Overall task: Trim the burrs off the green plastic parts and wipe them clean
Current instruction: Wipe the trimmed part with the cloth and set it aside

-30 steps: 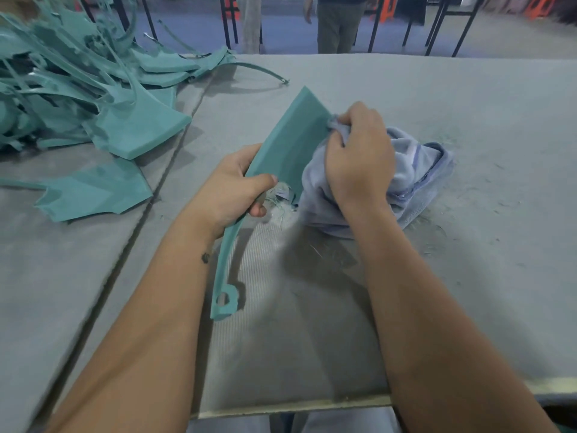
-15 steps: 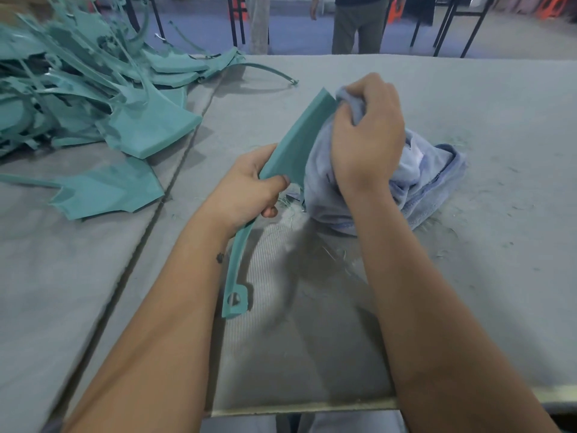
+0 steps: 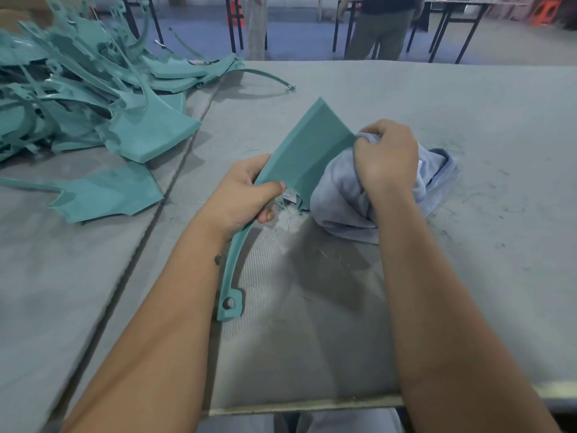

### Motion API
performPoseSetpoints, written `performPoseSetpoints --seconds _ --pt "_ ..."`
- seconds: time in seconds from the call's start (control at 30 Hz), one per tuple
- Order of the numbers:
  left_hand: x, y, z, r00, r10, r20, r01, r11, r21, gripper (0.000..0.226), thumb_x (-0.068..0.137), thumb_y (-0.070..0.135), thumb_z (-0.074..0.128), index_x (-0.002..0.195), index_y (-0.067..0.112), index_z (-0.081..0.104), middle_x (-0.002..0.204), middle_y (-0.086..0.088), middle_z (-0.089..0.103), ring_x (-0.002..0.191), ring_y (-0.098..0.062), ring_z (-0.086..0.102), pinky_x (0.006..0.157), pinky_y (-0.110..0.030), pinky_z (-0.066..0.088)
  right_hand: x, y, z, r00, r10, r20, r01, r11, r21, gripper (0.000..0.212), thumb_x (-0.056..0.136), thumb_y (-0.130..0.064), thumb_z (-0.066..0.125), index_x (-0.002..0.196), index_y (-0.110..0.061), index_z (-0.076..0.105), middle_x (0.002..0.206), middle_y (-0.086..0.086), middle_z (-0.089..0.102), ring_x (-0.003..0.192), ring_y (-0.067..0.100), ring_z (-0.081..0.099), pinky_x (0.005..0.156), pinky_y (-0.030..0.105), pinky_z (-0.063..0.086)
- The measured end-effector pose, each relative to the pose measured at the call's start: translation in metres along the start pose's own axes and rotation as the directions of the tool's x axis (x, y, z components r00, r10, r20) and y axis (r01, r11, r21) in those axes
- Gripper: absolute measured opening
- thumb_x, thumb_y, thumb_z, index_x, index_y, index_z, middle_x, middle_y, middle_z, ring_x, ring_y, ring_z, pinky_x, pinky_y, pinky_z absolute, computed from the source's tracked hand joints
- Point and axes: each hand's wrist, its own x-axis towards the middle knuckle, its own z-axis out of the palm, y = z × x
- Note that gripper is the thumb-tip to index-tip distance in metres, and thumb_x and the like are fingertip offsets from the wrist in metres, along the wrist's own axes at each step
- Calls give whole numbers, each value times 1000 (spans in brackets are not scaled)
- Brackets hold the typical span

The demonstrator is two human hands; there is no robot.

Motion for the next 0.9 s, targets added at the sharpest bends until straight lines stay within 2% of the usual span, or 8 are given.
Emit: performPoseSetpoints --seconds 0.1,0.2,0.33,0.47,0.57,0.67,0.73,0.9 --pt "-1 -2 -1 1000 -7 -13 8 1000 23 32 91 -9 47 105 13 65 57 10 50 37 -11 33 43 -22 38 -6 -7 6 975 -221 1 219 967 132 26 90 -14 51 106 -18 71 105 -3 67 97 14 59 77 15 40" --pt "0 -4 -1 1000 -10 -17 10 1000 11 30 91 -8 47 99 15 65 58 7 50 36 -12 33 43 -22 38 -13 -15 10 931 -361 -62 362 882 302 19 89 -11 57 101 -16 71 101 -3 63 92 6 55 80 1 34" --pt "2 -6 -3 1000 -4 -6 4 1000 -23 31 91 -9 47 100 15 65 58 8 51 35 -10 32 42 -22 38 -7 -5 11 975 -221 -7 216 944 249 23 92 -15 53 106 -20 71 107 -4 67 99 7 58 83 8 39" --pt "4 -10 -5 999 -22 -31 20 998 -57 30 91 -8 48 99 15 66 60 0 49 33 -10 32 42 -22 38 1 4 12 999 -28 27 26 996 86 28 94 -18 47 108 -25 70 101 -9 69 95 11 61 65 16 36" --pt "4 -12 -4 998 -24 -62 21 998 -57 31 90 -7 50 96 17 68 60 -3 50 32 -11 33 41 -22 39 -7 0 17 989 -141 -46 145 984 107 24 91 -19 52 108 -21 69 104 -2 69 97 15 61 77 24 40" --pt "5 -13 -1 996 -39 -80 31 994 -106 30 88 -1 51 83 23 69 62 -7 47 33 -13 32 40 -22 38 -20 -6 22 954 -299 -10 287 905 313 17 89 -18 61 103 -18 71 100 -2 70 95 12 63 88 24 45" --pt "6 -11 0 993 -69 -92 52 983 -173 15 89 15 53 87 18 67 65 -11 46 34 -15 33 40 -21 36 -30 -10 26 886 -456 84 399 842 362 15 86 -13 67 99 -16 74 97 -2 71 94 11 63 89 28 47" --pt "8 -12 -2 995 -95 1 91 951 -294 48 101 49 30 104 14 61 69 -9 43 40 -14 33 43 -26 29 -41 -18 31 571 -746 343 727 654 209 19 81 -11 64 88 -24 78 88 -12 71 84 22 60 79 38 46"
